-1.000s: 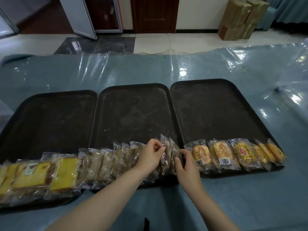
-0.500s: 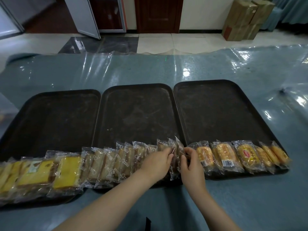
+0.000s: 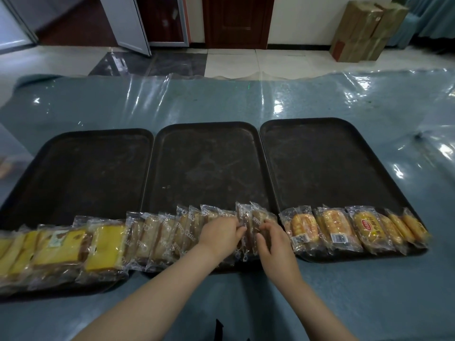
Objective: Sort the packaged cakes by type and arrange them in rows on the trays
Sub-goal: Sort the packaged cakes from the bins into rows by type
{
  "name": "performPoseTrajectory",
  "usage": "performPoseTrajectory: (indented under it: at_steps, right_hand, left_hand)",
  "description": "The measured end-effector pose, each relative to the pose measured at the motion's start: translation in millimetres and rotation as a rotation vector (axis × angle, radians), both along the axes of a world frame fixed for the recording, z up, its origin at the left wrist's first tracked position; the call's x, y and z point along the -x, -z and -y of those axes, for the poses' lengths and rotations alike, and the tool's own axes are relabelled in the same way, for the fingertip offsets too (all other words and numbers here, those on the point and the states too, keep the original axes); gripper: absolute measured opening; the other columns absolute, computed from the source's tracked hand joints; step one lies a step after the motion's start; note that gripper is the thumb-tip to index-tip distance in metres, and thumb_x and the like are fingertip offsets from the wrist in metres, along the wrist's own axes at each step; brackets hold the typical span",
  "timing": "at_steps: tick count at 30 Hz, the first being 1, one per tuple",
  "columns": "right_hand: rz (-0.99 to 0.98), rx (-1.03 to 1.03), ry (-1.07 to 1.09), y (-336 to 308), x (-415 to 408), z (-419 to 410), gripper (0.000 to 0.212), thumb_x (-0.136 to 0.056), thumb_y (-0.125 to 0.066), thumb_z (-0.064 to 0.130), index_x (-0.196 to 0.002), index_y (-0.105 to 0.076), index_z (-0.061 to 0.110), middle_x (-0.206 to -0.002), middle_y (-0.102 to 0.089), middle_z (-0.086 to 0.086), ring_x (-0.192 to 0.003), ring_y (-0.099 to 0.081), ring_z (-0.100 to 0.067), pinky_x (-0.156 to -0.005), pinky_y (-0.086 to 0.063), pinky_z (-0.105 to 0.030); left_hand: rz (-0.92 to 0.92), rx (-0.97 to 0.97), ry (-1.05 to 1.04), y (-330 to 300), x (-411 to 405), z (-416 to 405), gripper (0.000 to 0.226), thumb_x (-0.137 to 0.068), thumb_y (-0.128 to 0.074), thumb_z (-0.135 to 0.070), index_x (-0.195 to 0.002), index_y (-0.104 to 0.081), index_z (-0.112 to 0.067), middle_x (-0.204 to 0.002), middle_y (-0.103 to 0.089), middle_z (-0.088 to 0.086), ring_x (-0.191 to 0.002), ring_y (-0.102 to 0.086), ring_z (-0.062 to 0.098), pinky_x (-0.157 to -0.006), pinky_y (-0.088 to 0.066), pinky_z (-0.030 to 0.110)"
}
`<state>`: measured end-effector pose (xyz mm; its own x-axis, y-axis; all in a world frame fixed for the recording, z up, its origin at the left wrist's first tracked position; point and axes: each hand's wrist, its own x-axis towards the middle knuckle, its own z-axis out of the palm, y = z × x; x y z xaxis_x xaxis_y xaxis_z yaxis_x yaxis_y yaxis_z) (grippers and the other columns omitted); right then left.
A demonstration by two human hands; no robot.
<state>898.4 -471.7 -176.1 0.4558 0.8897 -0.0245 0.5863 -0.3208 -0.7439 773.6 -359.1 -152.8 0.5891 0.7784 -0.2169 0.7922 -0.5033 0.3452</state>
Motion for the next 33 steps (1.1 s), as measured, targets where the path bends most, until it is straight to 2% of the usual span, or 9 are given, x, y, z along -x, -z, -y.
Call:
performPoseTrajectory:
  at_steps: [4,7,9,11,14,17,20,24,33]
  right_hand:
    - [0.012,-0.016,0.007,-5.0,3.0,-2.0,0.017,-0.096,-0.054,0.026,-0.113,-0.056,0.023,-0.104,-0.056,0.014,-0.101,-0.053,-0.01,-0.089,-0.047,-0.031]
    - [0.019,-0.027,0.018,-12.0,10.6,-6.7,0.031,-0.098,-0.056,0.021,-0.128,-0.054,0.016,-0.119,-0.056,0.006,-0.115,-0.048,-0.01,-0.099,-0.038,-0.026]
    - [0.028,-0.038,0.01,-17.3,18.7,-12.3,0.038,-0.098,-0.056,0.021,-0.135,-0.052,0.013,-0.13,-0.055,0.001,-0.122,-0.045,-0.01,-0.105,-0.035,-0.027]
    - [0.044,-0.053,0.006,-24.2,29.2,-18.8,0.042,-0.098,-0.057,0.02,-0.138,-0.05,0.011,-0.137,-0.052,-0.002,-0.129,-0.043,-0.015,-0.111,-0.033,-0.032]
    - [0.085,-0.06,-0.01,-33.4,47.9,-30.8,0.044,-0.097,-0.058,0.019,-0.139,-0.05,0.009,-0.143,-0.051,-0.006,-0.135,-0.042,-0.021,-0.116,-0.026,-0.029]
    - [0.061,-0.017,-0.049,-40.9,73.9,-40.8,0.05,-0.1,-0.052,0.03,-0.147,-0.042,0.015,-0.153,-0.041,-0.003,-0.145,-0.031,-0.018,-0.12,-0.026,-0.042]
    - [0.063,0.001,-0.091,-46.6,108.2,-53.0,0.053,-0.102,-0.049,0.032,-0.15,-0.037,0.015,-0.157,-0.034,-0.001,-0.148,-0.023,-0.017,-0.122,-0.021,-0.04]
    - [0.087,-0.016,-0.126,-52.9,163.1,-72.8,0.052,-0.1,-0.053,0.027,-0.148,-0.04,0.011,-0.154,-0.04,-0.006,-0.145,-0.031,-0.021,-0.12,-0.025,-0.044]
    - [0.072,-0.015,-0.171,-74.0,291.9,-111.6,0.052,-0.102,-0.049,0.033,-0.15,-0.036,0.017,-0.156,-0.035,0.0,-0.147,-0.024,-0.015,-0.121,-0.023,-0.037]
  left_hand:
    - [0.079,0.027,0.004,-5.1,15.3,-0.2,0.025,-0.1,-0.046,-0.039,-0.079,-0.051,-0.026,-0.073,-0.058,-0.008,-0.07,-0.056,0.015,-0.061,-0.047,0.033]
    - [0.147,0.013,0.006,-11.9,28.9,-2.2,0.021,-0.1,-0.046,-0.036,-0.085,-0.055,-0.026,-0.074,-0.059,-0.01,-0.072,-0.058,0.015,-0.065,-0.05,0.035]
    - [0.199,0.011,-0.008,-14.9,38.7,-4.3,0.017,-0.1,-0.047,-0.038,-0.089,-0.055,-0.028,-0.079,-0.061,-0.012,-0.076,-0.059,0.01,-0.065,-0.049,0.031]
    - [0.253,0.015,-0.011,-15.1,49.7,-7.4,0.016,-0.1,-0.047,-0.041,-0.102,-0.058,-0.03,-0.097,-0.063,-0.013,-0.094,-0.057,0.008,-0.078,-0.049,0.028]
    - [0.312,0.044,-0.012,-18.1,71.1,-13.2,0.033,-0.1,-0.048,-0.042,-0.127,-0.054,-0.026,-0.127,-0.057,-0.008,-0.121,-0.047,0.011,-0.102,-0.04,0.03]
    - [0.363,0.084,-0.013,-23.8,100.7,-19.2,0.044,-0.102,-0.045,-0.041,-0.143,-0.044,-0.024,-0.144,-0.046,-0.008,-0.137,-0.035,0.011,-0.113,-0.026,0.027]
    - [0.38,0.103,-0.015,-30.4,138.1,-27.9,0.047,-0.104,-0.041,-0.037,-0.149,-0.038,-0.021,-0.152,-0.039,-0.006,-0.143,-0.028,0.01,-0.116,-0.019,0.024]
    - [0.404,0.13,-0.046,-41.7,199.2,-39.7,0.05,-0.104,-0.044,-0.034,-0.15,-0.036,-0.018,-0.155,-0.036,-0.002,-0.144,-0.026,0.011,-0.115,-0.015,0.021]
    - [0.429,0.12,-0.119,-63.5,345.3,-73.5,0.052,-0.103,-0.043,-0.038,-0.152,-0.033,-0.024,-0.157,-0.031,-0.007,-0.145,-0.021,0.007,-0.115,-0.013,0.02]
